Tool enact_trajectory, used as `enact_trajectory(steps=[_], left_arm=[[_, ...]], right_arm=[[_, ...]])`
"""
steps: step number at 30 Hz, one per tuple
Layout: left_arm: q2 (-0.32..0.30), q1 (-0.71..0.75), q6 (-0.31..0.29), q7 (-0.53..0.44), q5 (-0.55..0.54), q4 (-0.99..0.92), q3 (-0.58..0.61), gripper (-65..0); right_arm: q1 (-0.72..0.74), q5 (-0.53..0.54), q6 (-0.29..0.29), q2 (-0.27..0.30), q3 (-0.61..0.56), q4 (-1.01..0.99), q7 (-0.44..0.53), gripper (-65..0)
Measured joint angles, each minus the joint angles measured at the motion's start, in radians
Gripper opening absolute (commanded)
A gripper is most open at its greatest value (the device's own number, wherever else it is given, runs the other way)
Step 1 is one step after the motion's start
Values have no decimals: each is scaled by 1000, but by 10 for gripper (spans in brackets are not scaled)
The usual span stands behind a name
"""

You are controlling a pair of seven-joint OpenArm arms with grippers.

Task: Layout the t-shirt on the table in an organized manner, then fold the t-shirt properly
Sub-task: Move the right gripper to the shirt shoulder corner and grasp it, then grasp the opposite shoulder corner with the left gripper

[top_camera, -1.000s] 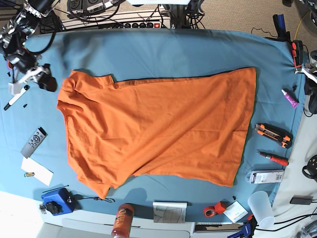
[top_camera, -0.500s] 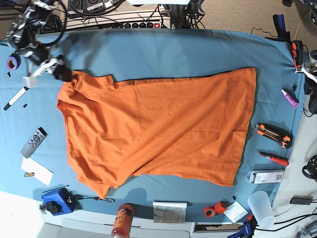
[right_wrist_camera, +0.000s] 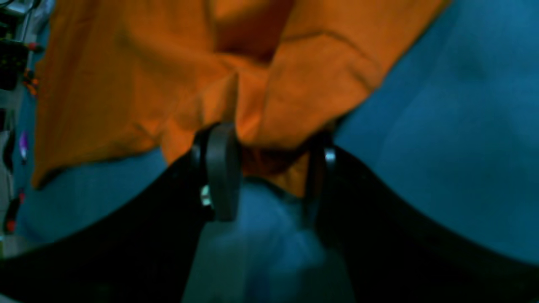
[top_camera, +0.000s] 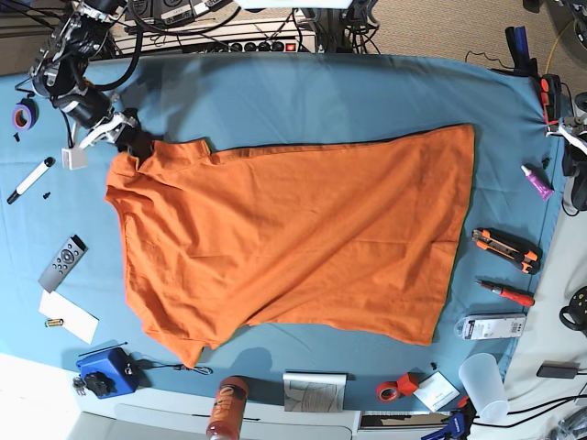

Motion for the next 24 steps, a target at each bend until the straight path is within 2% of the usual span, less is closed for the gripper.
enact_trajectory(steps=[3, 6, 10, 13, 17, 24], left_arm=[[5, 0, -8, 0, -46, 0, 0, -409], [46, 2, -61, 1, -113, 0, 0, -409], [174, 3, -108, 29, -233, 0, 0, -409], [269, 3, -124, 30, -275, 0, 0, -409], [341, 0, -127, 21, -295, -3, 0, -409], [396, -1, -82, 2, -261, -107, 0, -409]], right_arm=[[10, -27, 2, 0, 0, 0, 12, -405], [10, -39, 2, 0, 0, 0, 12, -405], [10, -39, 2, 0, 0, 0, 12, -405], [10, -39, 2, 0, 0, 0, 13, -405], [10, -39, 2, 0, 0, 0, 19, -405], [10, -39, 2, 0, 0, 0, 19, -405]])
